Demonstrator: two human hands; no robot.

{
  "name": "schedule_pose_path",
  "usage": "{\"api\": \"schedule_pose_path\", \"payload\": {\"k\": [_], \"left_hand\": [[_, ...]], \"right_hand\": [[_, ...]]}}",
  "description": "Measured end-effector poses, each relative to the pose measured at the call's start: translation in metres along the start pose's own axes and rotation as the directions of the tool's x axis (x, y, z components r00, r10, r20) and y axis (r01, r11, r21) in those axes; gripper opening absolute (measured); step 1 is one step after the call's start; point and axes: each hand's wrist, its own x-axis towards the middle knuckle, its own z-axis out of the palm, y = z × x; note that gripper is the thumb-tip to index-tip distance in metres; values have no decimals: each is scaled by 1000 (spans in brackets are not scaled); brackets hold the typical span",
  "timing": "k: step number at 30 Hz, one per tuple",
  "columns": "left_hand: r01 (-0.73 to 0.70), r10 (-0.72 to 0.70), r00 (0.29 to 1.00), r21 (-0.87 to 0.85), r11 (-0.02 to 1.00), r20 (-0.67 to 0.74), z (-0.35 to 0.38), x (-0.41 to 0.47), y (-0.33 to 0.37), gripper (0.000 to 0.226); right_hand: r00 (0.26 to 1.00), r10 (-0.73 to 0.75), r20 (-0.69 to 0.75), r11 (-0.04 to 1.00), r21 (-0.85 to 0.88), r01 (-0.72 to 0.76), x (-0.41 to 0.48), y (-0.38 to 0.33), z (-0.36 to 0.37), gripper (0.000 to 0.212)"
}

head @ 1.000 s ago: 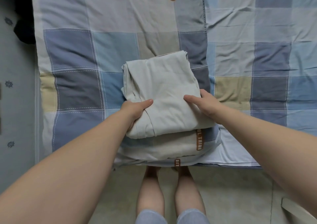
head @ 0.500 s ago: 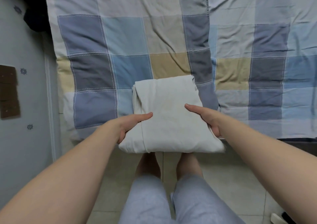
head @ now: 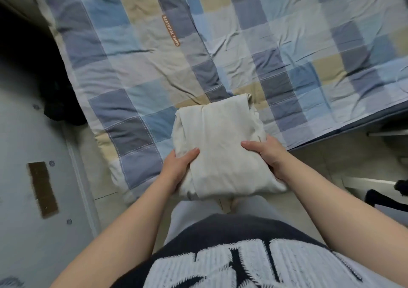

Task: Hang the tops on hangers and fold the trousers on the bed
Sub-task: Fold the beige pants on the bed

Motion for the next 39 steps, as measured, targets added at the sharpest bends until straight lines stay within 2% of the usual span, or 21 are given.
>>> {"api": "schedule_pose_path", "payload": {"k": [3, 6, 9, 11, 13, 18, 22, 26, 28, 32, 36, 39], "left_hand": [[-120, 119, 992, 29, 992, 46, 15, -25, 25, 70], [-250, 243, 964, 59, 966, 104, 41, -44, 50, 52], [-357, 335, 924, 98, 929, 185, 77, -62, 79, 38], [-419, 374, 887, 131, 899, 271, 107, -76, 98, 30], [-473, 397, 846, 156, 867, 356, 143, -91, 113, 24], [-623, 450, 714, 193, 758, 536, 250, -145, 123, 44], [-710, 456, 600, 176, 682, 657, 343, -202, 102, 48], [-771, 461, 499, 132, 623, 734, 432, -260, 56, 34], [-791, 453, 455, 114, 601, 767, 475, -292, 29, 35], [-809, 398, 374, 85, 582, 838, 551, -350, -16, 46], [-836, 302, 275, 72, 543, 913, 618, -395, -48, 33], [-850, 216, 207, 66, 522, 954, 671, -422, -71, 40]], "right_hand": [[987, -138, -86, 989, 40, 141, -45, -13, -21, 56], [950, -237, -201, 962, 90, 259, -88, -19, -47, 66], [886, -320, -335, 916, 130, 380, -126, -16, -78, 57], [827, -357, -434, 875, 156, 459, -152, -10, -100, 44], [764, -372, -527, 831, 179, 527, -179, -2, -125, 40], [628, -330, -705, 738, 223, 637, -251, 40, -205, 47], [511, -314, -800, 657, 205, 725, -310, 92, -274, 54], [425, -281, -860, 615, 178, 768, -367, 155, -342, 53], [389, -257, -885, 604, 167, 779, -398, 188, -375, 51], [321, -187, -928, 572, 163, 804, -451, 251, -430, 54], [214, -50, -976, 545, 153, 825, -488, 306, -466, 68], [152, 40, -988, 531, 150, 834, -504, 341, -492, 64]]}}
